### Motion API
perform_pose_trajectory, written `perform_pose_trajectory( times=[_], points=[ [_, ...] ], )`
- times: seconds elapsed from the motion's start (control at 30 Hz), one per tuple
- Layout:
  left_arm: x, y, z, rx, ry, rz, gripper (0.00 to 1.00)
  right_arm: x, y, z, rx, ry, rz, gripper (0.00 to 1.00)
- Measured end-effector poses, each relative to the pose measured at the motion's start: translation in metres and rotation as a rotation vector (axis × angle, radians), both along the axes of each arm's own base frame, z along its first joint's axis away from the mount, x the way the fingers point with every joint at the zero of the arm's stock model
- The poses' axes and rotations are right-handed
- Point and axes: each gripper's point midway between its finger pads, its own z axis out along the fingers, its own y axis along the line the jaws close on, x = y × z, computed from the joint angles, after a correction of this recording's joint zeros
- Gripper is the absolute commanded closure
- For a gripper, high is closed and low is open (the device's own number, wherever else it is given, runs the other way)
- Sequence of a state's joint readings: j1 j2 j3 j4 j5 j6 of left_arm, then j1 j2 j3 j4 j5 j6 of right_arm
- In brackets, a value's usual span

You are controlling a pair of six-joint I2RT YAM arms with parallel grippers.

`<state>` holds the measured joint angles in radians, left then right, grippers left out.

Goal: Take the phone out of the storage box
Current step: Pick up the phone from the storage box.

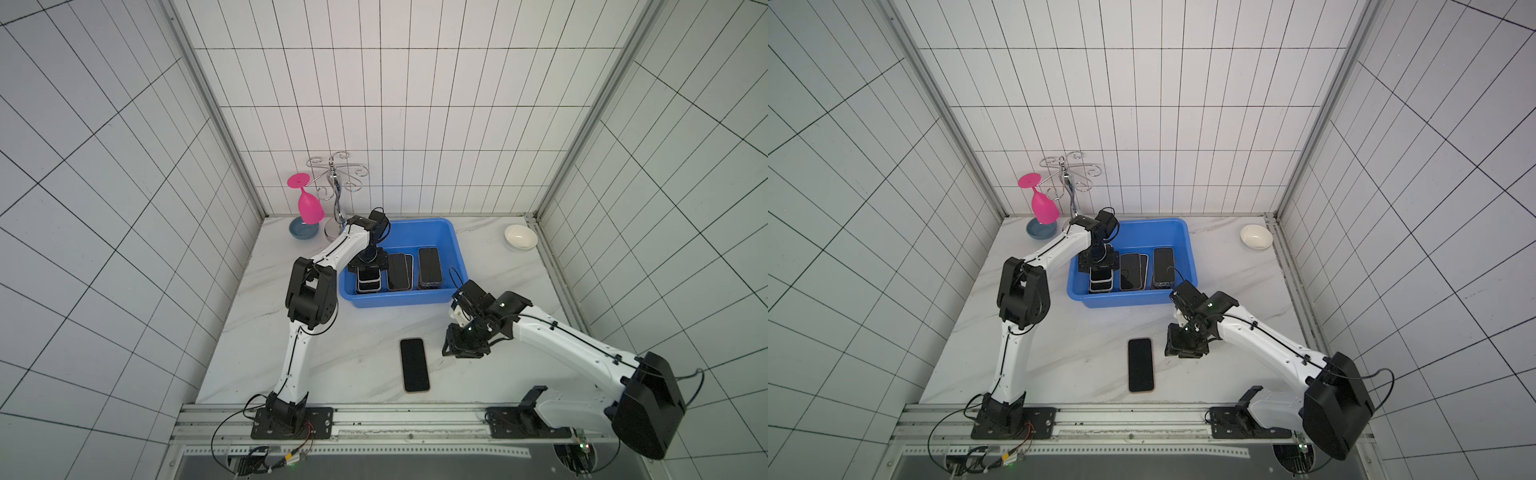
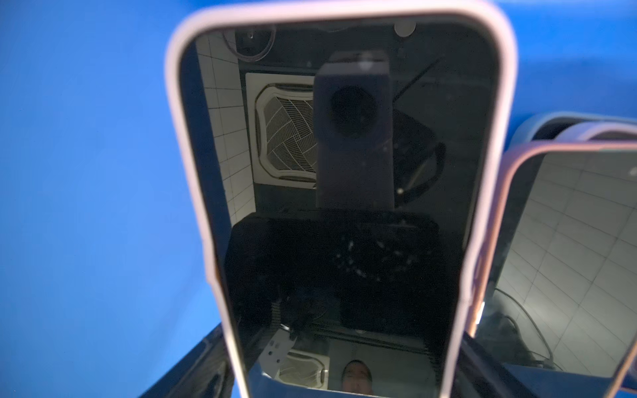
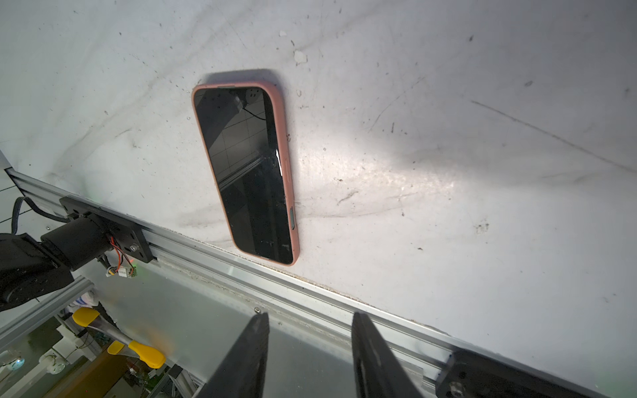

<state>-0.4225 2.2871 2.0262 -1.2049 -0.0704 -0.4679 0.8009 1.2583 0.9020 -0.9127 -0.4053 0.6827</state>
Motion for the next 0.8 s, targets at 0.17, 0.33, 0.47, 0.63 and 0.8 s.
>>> perform_pose_trajectory(
  times=[0.17, 0.33, 0.47, 0.63, 0.8],
  points=[
    [0.000, 0.000, 0.003, -0.001, -0.010, -0.006, 0.32, 0.004, 0.002, 0.002, -0.004, -0.003, 0.001, 0.60],
    [0.000, 0.000, 0.011, -0.004, -0.026, -0.021, 0.29, 0.019, 0.003, 0.012, 0.004, -0.019, -0.012, 0.60],
    [0.000, 0.000, 0.030, -0.015, -0.058, -0.037, 0.29, 0.039, 0.003, 0.019, 0.004, -0.031, -0.026, 0.61],
    [-0.003, 0.002, 0.049, -0.025, -0.087, -0.049, 0.28, 0.060, 0.000, 0.024, -0.006, -0.033, -0.031, 0.61],
    [-0.005, 0.002, 0.051, -0.022, -0.081, -0.060, 0.27, 0.082, -0.001, 0.031, -0.003, -0.048, -0.027, 0.61]
  ],
)
